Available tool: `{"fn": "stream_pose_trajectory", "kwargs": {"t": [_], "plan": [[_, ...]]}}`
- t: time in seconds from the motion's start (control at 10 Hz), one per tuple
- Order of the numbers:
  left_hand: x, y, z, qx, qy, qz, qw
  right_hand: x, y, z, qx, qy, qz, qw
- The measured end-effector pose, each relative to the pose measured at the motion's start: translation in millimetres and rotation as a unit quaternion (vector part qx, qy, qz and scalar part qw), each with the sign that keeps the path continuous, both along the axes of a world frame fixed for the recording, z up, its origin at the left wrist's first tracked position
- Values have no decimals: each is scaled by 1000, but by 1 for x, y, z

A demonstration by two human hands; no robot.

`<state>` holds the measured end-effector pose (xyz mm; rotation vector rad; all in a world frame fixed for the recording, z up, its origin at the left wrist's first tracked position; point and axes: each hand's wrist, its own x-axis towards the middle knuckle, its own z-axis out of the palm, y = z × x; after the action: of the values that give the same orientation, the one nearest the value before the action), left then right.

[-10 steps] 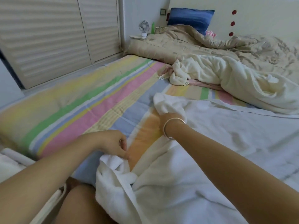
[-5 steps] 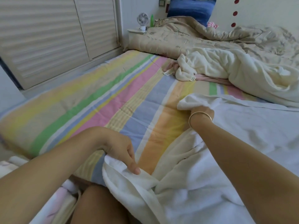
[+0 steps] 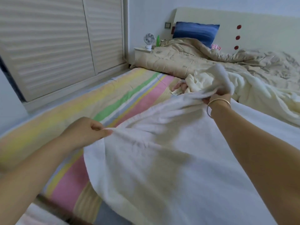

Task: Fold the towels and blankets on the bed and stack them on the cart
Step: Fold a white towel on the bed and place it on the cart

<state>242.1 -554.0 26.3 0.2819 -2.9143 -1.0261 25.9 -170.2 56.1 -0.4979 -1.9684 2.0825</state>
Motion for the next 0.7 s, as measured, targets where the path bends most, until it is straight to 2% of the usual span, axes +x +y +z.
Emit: {"fn": "stream_pose_trajectory", "kwargs": {"t": [0.1, 0.2, 0.3, 0.4, 0.5, 0.6, 0.7], "plan": [[0, -13, -22, -17, -42, 50, 998, 14, -22, -17, 224, -77, 77, 968], [-3, -13, -40, -105, -67, 67, 990, 34, -54, -49, 363, -116, 178, 907], [-10, -13, -43, -218, -28, 95, 971, 47, -85, -76, 471, -78, 199, 856], [-15, -17, -42, -223, -74, 102, 967, 61, -121, -82, 574, 11, 243, 782], [-15, -25, -43, -213, -151, 105, 959, 68, -155, -79, 626, 70, 268, 729], [-12, -37, -45, -165, -172, 85, 968, 67, -188, -75, 651, 89, 302, 691], [-5, -45, -45, -35, -135, 62, 988, 60, -213, -73, 712, 71, 340, 611]]}}
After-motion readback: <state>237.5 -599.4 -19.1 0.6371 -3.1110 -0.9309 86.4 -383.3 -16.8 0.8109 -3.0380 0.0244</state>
